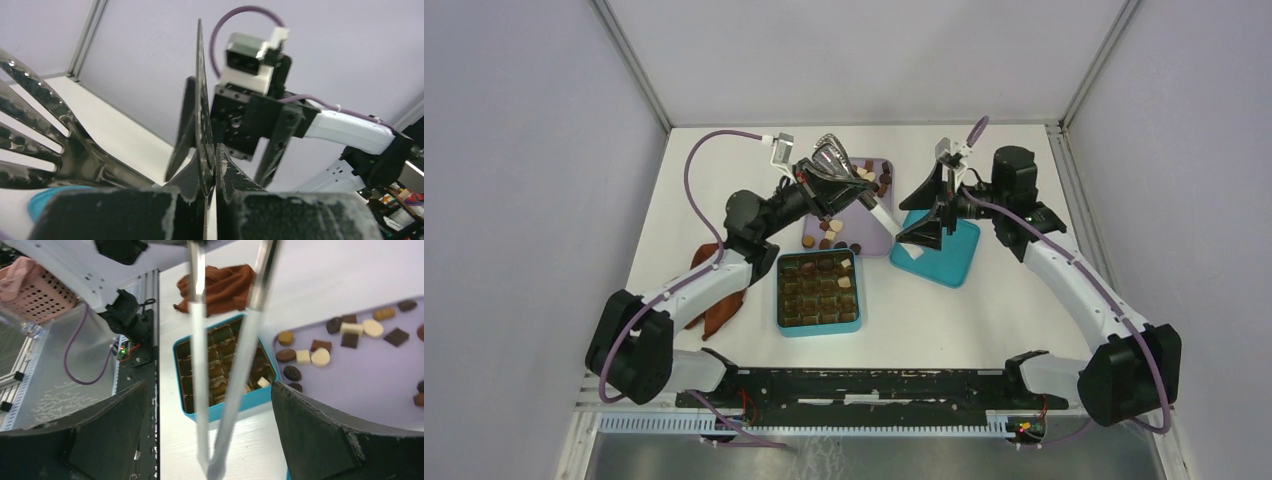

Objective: Pack the chocolate
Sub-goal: Adjust the clamp.

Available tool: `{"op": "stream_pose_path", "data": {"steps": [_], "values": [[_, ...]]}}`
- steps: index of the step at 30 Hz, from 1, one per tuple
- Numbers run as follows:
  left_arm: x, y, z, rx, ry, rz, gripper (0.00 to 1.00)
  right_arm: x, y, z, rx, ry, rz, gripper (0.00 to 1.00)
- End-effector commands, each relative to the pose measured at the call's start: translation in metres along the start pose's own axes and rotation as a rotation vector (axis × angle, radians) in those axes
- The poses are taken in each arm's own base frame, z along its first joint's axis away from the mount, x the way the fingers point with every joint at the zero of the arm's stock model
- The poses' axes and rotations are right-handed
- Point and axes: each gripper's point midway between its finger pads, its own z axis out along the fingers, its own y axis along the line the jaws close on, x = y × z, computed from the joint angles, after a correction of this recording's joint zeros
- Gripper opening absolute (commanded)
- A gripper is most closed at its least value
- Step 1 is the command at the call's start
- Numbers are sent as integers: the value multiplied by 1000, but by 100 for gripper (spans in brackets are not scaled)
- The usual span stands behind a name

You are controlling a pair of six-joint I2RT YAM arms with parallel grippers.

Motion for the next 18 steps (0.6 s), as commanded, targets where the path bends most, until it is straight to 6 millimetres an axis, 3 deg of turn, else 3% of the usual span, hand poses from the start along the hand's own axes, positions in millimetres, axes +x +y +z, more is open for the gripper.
{"op": "stream_pose_path", "data": {"steps": [1,7,13,18], "values": [[-27,-37,6,145,-88,4,2,6,-33,4,129,42,12,98],[-27,-50,8,192,-91,-6,2,14,0,32,-65,36,86,98],[-30,-57,9,220,-115,-26,2,-15,19,50,-157,-26,113,97],[-28,-56,8,229,-121,-53,2,-18,20,61,-198,-16,147,84]]}}
